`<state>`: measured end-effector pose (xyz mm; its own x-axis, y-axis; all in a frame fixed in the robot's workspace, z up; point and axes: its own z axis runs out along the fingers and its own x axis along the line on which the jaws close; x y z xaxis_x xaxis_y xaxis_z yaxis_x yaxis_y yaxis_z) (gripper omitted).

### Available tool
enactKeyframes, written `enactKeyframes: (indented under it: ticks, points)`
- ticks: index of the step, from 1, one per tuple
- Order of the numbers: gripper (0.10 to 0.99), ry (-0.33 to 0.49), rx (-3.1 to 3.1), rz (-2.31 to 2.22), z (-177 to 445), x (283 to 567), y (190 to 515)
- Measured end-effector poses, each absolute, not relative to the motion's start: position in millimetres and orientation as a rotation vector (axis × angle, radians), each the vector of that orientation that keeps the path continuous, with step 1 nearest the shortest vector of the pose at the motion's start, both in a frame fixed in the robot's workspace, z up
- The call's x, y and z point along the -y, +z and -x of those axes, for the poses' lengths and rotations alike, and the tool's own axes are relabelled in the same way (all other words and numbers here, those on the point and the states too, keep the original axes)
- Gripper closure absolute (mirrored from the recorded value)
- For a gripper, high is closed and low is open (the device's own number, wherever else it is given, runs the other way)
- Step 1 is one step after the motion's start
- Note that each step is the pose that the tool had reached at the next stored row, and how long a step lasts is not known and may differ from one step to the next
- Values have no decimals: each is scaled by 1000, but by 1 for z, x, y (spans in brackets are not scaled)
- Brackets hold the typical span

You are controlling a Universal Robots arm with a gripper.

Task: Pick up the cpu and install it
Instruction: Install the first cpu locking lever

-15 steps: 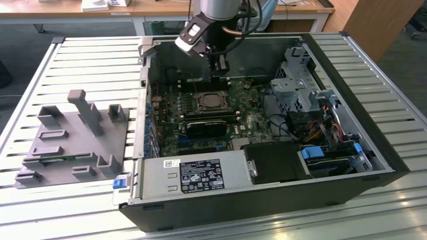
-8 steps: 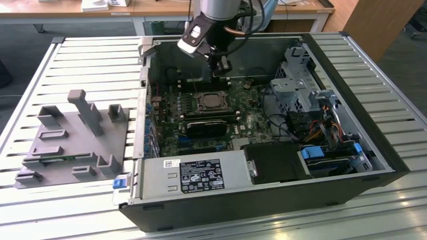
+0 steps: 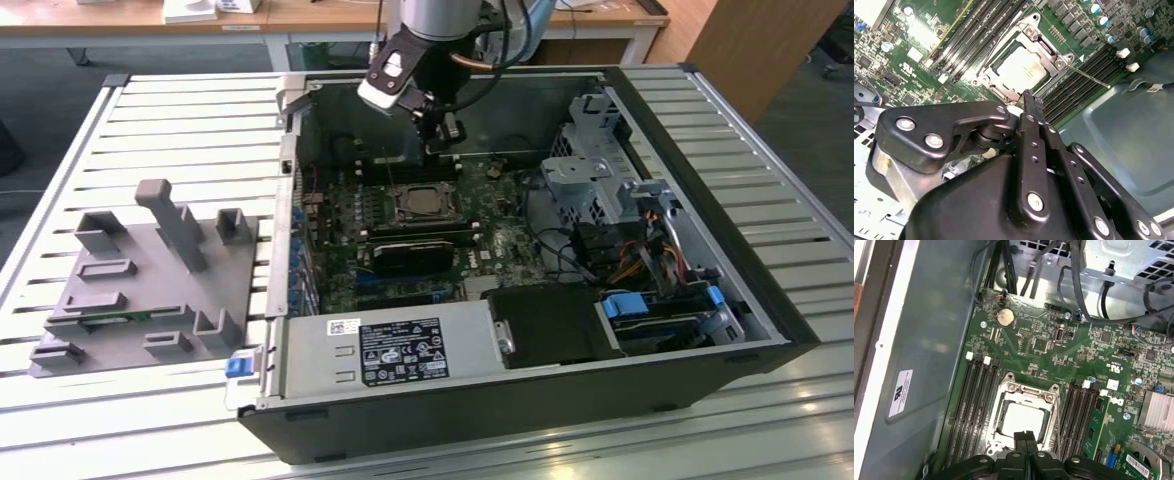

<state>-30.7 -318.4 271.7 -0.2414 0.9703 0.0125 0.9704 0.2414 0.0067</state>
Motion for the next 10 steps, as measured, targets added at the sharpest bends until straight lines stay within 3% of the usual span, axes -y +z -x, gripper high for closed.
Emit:
enactKeyframes:
  ticks: [10]
  points:
    - [980,-20,2538,1842,31,318,272]
